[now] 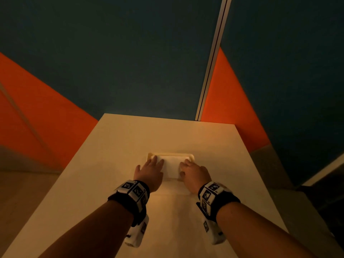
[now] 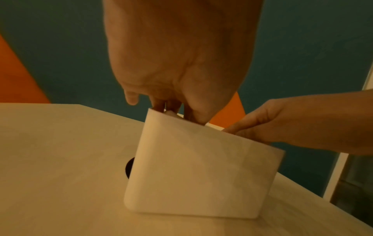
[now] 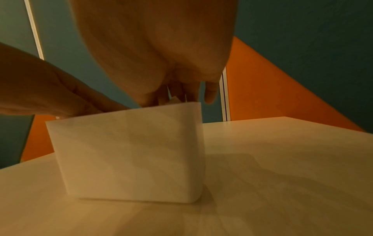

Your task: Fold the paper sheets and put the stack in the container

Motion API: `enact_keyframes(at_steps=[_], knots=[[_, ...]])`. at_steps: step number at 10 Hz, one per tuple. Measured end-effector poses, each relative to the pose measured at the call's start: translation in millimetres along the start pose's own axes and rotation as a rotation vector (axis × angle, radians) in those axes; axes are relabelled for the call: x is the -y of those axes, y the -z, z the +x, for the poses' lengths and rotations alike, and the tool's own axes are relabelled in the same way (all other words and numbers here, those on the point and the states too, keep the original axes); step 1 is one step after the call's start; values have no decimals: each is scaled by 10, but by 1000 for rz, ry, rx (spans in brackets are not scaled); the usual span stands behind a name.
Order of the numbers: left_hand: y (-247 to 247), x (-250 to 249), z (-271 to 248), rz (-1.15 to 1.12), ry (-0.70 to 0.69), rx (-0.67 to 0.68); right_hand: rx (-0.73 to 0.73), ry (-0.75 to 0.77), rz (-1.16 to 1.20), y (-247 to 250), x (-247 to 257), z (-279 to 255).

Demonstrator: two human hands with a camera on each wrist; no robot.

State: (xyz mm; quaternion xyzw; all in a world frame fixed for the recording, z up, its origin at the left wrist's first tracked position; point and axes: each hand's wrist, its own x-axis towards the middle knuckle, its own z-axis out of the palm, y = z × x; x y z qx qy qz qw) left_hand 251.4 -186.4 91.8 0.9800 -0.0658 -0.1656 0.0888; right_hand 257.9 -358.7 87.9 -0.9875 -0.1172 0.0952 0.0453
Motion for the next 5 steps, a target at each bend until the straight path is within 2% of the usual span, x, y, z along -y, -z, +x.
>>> enact_keyframes(at_steps=[2, 4, 5], knots=[[5, -9, -3, -11, 8, 1, 7, -7, -33, -4, 9, 8], [129, 72, -180, -153, -37, -169, -162, -9, 166, 363, -48, -159], [113, 234, -435, -250, -30, -306, -371, -14, 485, 773, -134, -354]])
